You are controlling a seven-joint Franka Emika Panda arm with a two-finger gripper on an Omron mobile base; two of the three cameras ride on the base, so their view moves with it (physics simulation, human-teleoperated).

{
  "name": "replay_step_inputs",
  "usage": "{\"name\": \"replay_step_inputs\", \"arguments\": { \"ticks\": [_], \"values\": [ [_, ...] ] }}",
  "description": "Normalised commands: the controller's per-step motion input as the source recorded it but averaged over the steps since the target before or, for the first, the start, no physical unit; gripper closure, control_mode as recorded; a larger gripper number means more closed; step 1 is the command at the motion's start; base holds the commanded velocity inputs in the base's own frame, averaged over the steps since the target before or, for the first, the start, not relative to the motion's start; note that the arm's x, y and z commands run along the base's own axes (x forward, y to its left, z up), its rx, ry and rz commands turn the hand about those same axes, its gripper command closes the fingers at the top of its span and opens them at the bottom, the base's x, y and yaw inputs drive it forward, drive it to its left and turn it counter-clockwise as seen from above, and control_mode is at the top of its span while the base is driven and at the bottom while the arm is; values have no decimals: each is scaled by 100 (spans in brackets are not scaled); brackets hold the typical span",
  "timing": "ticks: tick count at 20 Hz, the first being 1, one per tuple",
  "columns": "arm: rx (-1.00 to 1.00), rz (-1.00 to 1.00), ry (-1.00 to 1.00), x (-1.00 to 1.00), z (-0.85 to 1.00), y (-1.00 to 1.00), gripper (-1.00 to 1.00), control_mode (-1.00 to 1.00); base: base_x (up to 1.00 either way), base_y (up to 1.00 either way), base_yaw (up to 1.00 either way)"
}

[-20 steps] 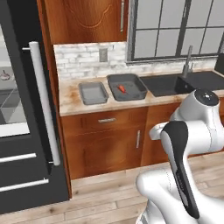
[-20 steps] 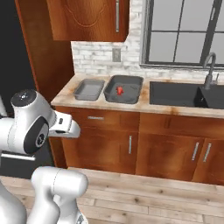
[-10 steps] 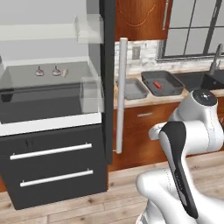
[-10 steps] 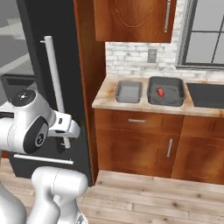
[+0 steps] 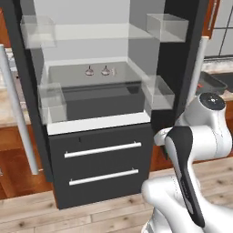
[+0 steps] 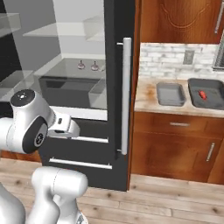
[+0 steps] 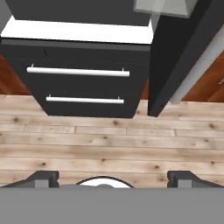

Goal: Place one garlic and one fish in each tupperware on the nearby counter, to pack two identical lunches.

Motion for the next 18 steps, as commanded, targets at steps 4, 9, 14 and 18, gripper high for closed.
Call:
{"name": "replay_step_inputs", "arguments": {
  "ticks": [4, 9, 14, 18],
  "values": [
    [0, 0, 0, 0, 0, 0, -100, 100, 22, 66, 0],
    [0, 0, 0, 0, 0, 0, -100, 100, 49, 17, 0],
    [0, 0, 0, 0, 0, 0, -100, 100, 94, 0, 0],
    [0, 0, 0, 0, 0, 0, -100, 100, 98, 15, 0]
  ]
}}
